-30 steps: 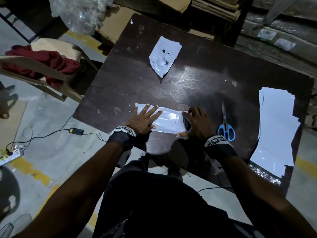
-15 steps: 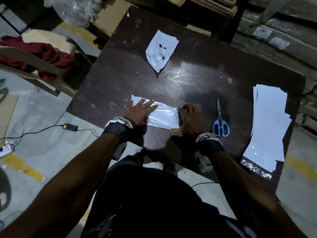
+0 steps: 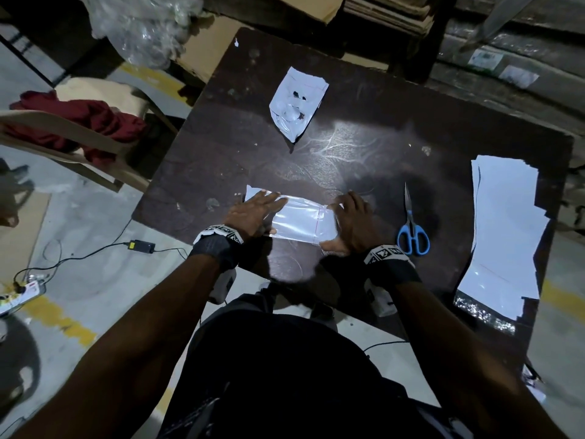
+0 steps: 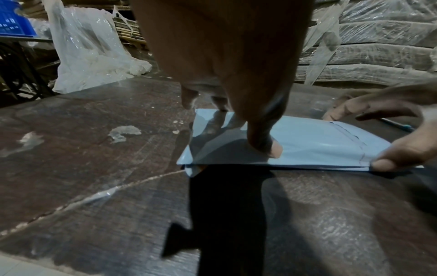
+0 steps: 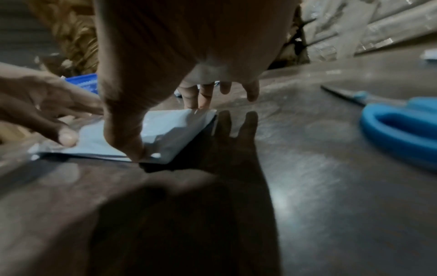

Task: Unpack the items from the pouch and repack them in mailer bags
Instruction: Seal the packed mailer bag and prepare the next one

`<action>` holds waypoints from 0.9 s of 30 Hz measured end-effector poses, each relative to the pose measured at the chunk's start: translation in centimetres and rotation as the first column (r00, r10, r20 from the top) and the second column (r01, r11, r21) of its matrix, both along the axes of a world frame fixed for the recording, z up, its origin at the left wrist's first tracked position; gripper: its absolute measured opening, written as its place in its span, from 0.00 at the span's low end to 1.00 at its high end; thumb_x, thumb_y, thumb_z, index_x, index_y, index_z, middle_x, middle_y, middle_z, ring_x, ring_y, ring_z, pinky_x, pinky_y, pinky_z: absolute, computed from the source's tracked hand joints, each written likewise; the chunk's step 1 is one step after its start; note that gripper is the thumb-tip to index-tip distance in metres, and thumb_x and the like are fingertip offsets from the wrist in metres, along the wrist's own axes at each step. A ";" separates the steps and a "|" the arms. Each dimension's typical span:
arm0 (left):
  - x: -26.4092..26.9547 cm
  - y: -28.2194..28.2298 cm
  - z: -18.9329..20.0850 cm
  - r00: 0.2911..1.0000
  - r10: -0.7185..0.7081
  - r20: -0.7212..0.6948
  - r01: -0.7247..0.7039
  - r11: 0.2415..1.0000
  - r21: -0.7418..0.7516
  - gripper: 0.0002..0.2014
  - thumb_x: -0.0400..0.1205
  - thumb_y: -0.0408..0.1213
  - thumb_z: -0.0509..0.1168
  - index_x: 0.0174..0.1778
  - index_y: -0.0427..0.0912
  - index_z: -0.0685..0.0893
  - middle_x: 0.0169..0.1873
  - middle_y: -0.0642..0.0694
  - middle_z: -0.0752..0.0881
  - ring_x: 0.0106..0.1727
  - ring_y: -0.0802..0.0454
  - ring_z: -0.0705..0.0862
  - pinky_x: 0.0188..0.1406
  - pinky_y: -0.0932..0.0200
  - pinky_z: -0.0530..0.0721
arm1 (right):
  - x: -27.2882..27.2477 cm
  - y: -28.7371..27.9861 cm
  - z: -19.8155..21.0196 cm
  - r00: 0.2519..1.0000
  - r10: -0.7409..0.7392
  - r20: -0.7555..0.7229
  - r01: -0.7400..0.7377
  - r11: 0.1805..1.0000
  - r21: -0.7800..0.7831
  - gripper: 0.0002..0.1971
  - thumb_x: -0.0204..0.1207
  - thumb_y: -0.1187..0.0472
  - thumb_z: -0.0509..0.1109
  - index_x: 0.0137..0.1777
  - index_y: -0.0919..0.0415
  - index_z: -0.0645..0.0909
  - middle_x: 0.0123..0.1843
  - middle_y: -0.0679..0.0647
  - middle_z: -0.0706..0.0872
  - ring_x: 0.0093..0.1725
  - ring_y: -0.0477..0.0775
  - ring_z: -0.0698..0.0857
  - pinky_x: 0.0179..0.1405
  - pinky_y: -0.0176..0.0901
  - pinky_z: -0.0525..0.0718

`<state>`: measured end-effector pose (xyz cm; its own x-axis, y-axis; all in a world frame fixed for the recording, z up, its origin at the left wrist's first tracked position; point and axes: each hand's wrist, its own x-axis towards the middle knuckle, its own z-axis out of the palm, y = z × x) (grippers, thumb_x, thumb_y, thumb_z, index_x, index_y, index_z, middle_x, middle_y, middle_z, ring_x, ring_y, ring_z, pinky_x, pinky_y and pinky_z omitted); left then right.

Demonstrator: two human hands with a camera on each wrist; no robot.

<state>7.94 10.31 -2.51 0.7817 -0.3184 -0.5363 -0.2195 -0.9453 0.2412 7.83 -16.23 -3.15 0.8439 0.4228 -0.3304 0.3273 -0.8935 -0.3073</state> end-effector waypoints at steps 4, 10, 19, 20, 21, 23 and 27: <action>-0.1 0.9 -0.4 0.998 -0.005 0.062 0.003 1.000 0.026 0.44 0.78 0.46 0.72 0.85 0.58 0.54 0.85 0.54 0.57 0.86 0.52 0.55 0.81 0.35 0.56 | 0.2 -0.9 -0.1 1.000 0.005 0.014 -0.004 1.000 -0.009 0.47 0.50 0.33 0.80 0.67 0.60 0.75 0.70 0.59 0.72 0.74 0.67 0.66 0.71 0.64 0.68; -1.2 3.7 0.0 0.970 0.193 0.150 -0.175 0.977 -0.122 0.34 0.80 0.56 0.68 0.81 0.51 0.68 0.81 0.49 0.69 0.80 0.47 0.69 0.78 0.48 0.62 | 1.5 -0.5 0.5 0.997 -0.019 -0.080 0.029 0.991 0.131 0.44 0.59 0.35 0.79 0.72 0.57 0.75 0.73 0.58 0.72 0.74 0.62 0.67 0.73 0.57 0.68; -0.5 7.1 2.4 0.838 0.523 0.153 -0.464 0.832 -0.304 0.19 0.83 0.55 0.63 0.70 0.57 0.79 0.66 0.49 0.84 0.65 0.42 0.83 0.59 0.51 0.79 | 6.5 5.6 2.3 0.988 -0.125 0.086 0.090 0.939 0.331 0.20 0.73 0.52 0.74 0.63 0.61 0.83 0.58 0.59 0.84 0.58 0.63 0.81 0.58 0.51 0.77; -0.2 7.4 2.5 0.824 0.545 0.155 -0.476 0.815 -0.331 0.19 0.84 0.53 0.63 0.70 0.55 0.79 0.66 0.49 0.85 0.65 0.42 0.83 0.60 0.51 0.79 | 7.3 6.4 2.5 0.987 -0.138 0.087 0.099 0.931 0.352 0.19 0.74 0.52 0.73 0.62 0.60 0.83 0.57 0.57 0.85 0.58 0.61 0.82 0.58 0.51 0.79; 0.1 7.7 2.5 0.811 0.564 0.156 -0.486 0.798 -0.357 0.18 0.84 0.51 0.64 0.70 0.54 0.80 0.67 0.48 0.84 0.66 0.42 0.83 0.61 0.51 0.79 | 8.2 7.3 2.9 0.985 -0.152 0.078 0.113 0.921 0.373 0.18 0.74 0.51 0.71 0.60 0.58 0.83 0.56 0.56 0.85 0.58 0.59 0.82 0.57 0.52 0.80; 1.0 8.3 2.7 0.788 0.599 0.144 -0.509 0.765 -0.395 0.19 0.84 0.50 0.64 0.71 0.53 0.79 0.67 0.47 0.85 0.66 0.42 0.82 0.61 0.51 0.79 | 10.2 9.3 3.3 0.981 -0.180 0.069 0.140 0.914 0.380 0.17 0.73 0.47 0.66 0.56 0.55 0.83 0.54 0.54 0.84 0.56 0.58 0.82 0.53 0.53 0.81; 3.5 9.8 2.0 0.753 0.644 0.136 -0.540 0.721 -0.434 0.20 0.83 0.53 0.63 0.71 0.53 0.80 0.64 0.47 0.86 0.65 0.44 0.83 0.57 0.55 0.78 | 14.1 13.0 3.2 0.969 -0.210 0.127 0.174 0.952 0.253 0.14 0.72 0.48 0.67 0.51 0.56 0.82 0.50 0.57 0.84 0.53 0.63 0.82 0.43 0.53 0.83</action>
